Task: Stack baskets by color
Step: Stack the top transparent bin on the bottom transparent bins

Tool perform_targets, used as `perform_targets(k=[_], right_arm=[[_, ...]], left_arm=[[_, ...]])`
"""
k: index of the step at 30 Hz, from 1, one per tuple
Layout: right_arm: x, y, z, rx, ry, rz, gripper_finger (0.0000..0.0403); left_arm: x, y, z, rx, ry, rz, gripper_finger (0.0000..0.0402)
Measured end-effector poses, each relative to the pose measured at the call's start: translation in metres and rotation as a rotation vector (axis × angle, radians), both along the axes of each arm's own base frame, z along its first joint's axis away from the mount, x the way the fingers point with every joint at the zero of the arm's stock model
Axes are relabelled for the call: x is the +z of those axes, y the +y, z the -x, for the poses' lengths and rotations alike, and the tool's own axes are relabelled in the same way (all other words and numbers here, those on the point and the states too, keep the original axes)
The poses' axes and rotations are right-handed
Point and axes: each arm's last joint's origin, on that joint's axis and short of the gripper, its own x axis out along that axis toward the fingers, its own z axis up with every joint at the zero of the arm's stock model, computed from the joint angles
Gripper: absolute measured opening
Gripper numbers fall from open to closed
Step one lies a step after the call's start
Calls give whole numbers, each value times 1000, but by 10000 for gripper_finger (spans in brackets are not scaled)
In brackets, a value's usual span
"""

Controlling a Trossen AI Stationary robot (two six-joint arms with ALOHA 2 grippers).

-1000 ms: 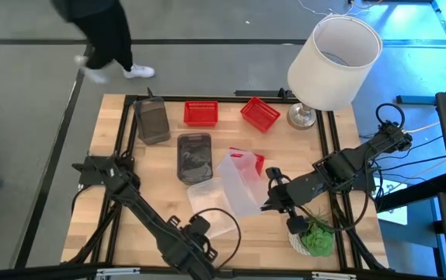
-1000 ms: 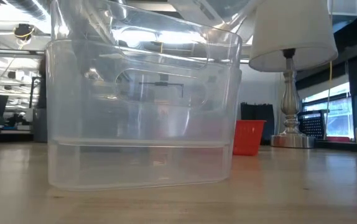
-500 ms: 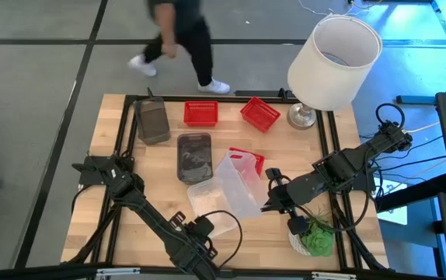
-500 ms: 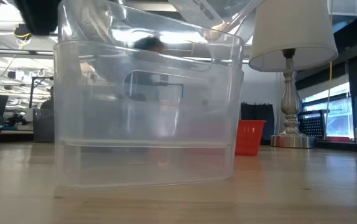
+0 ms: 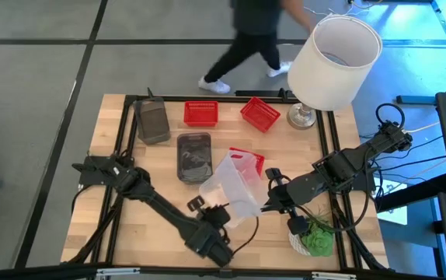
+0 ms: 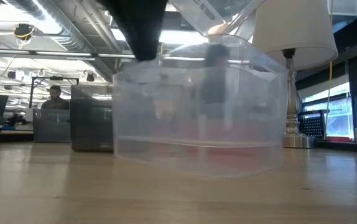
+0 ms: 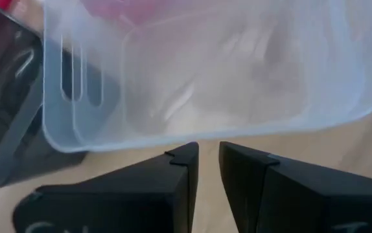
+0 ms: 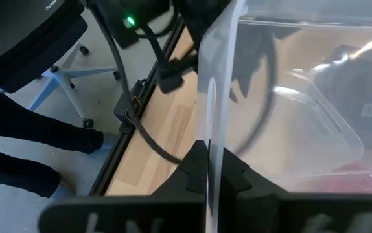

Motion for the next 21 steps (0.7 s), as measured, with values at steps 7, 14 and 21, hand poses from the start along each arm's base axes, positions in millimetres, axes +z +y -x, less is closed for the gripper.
perform_targets(k=[7, 14, 21], right_arm=[[-1, -1, 1, 19, 4, 29, 0], [-2, -1, 1, 42, -3, 54, 0], [-9, -10, -9, 109, -3, 154, 0]], left_arm=[[44, -1, 24, -18, -11, 117, 53], [94, -17, 71, -65, -91, 212, 53], [124, -24, 110, -17, -136, 309, 53]])
